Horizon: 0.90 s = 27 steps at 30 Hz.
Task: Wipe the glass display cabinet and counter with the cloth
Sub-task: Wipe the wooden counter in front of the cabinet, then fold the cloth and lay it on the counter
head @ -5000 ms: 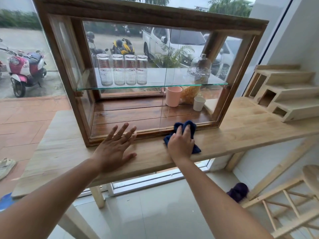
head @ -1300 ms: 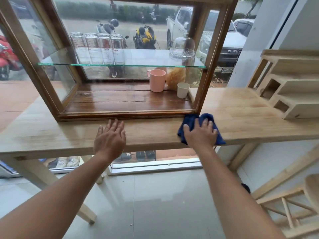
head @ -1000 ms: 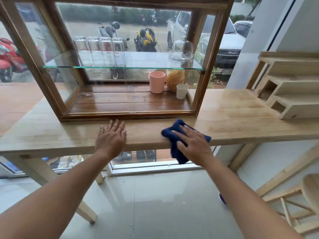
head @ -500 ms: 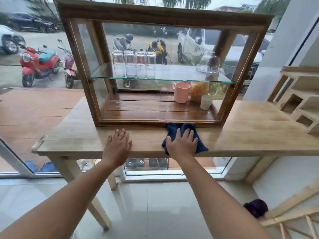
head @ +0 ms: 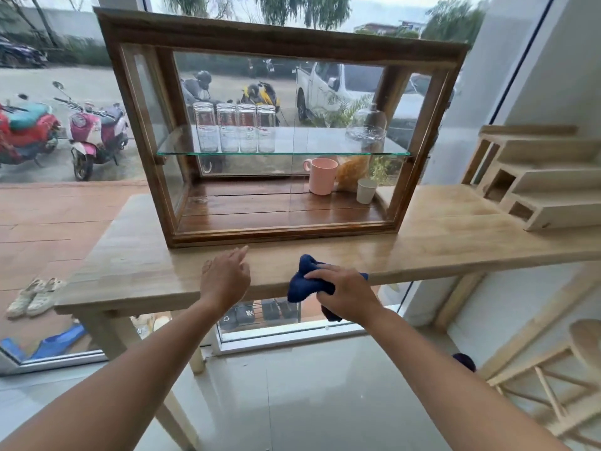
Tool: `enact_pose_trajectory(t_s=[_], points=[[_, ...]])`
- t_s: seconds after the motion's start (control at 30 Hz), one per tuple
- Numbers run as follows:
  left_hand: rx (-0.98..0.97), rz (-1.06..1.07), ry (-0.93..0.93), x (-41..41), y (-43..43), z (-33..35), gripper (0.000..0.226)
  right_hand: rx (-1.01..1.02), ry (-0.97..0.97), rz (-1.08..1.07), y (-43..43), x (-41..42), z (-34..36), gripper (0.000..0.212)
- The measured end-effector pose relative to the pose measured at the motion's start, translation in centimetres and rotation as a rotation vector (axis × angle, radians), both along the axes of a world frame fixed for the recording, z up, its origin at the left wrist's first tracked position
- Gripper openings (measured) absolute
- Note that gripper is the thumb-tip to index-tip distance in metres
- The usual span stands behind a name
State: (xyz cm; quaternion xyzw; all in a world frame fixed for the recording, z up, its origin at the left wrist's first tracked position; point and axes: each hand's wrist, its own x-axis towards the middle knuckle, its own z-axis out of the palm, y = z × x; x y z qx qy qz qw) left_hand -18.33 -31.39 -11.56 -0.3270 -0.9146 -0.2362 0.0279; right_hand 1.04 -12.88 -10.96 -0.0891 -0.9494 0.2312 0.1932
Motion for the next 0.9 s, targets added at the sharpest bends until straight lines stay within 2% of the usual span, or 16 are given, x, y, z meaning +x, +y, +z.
enact_pose_trajectory(t_s=[0.13, 0.23, 0.3, 0.37, 0.47, 0.5, 0.57, 0.7, 0.77, 0.83, 0.9], points=[[0.037, -0.193, -0.104, 2.7, 3.8, 1.9, 0.040, -0.692, 0.148, -0.268, 3.1, 3.5, 3.1, 0.023], [0.054, -0.379, -0.261, 5.2, 7.7, 3.5, 0.044, -1.076, 0.263, -0.359, 6.3, 5.7, 5.0, 0.017], [0.159, -0.486, -0.511, 7.0, 10.4, 4.8, 0.053, -1.329, 0.255, -0.335, 8.0, 6.9, 5.7, 0.018], [0.223, -0.578, -0.827, 9.0, 13.5, 6.0, 0.056, -1.469, 0.222, -0.318, 9.6, 8.2, 6.4, 0.027], [0.240, -0.621, -1.138, 11.0, 17.9, 6.4, 0.059, -1.538, 0.252, -0.270, 12.7, 10.0, 7.0, 0.032], [0.261, -0.610, -1.207, 11.6, 19.4, 6.5, 0.063, -1.558, 0.269, -0.256, 13.8, 10.6, 7.4, 0.041], [0.317, -0.566, -1.285, 12.8, 22.2, 6.6, 0.064, -1.585, 0.290, -0.257, 16.3, 11.6, 7.5, 0.039], [0.393, -0.428, -1.259, 14.9, 27.5, 7.1, 0.044, -1.499, 0.233, -0.302, 21.1, 12.9, 6.7, 0.046], [0.392, -0.386, -1.195, 15.9, 30.0, 7.1, 0.035, -1.416, 0.240, -0.364, 23.7, 13.8, 6.3, 0.038], [0.391, -0.364, -1.157, 16.5, 31.9, 7.2, 0.029, -1.315, 0.244, -0.443, 26.2, 14.9, 6.2, 0.021], [0.381, -0.359, -1.147, 17.0, 33.3, 7.3, 0.020, -1.196, 0.176, -0.502, 29.3, 16.0, 6.1, 0.024]])
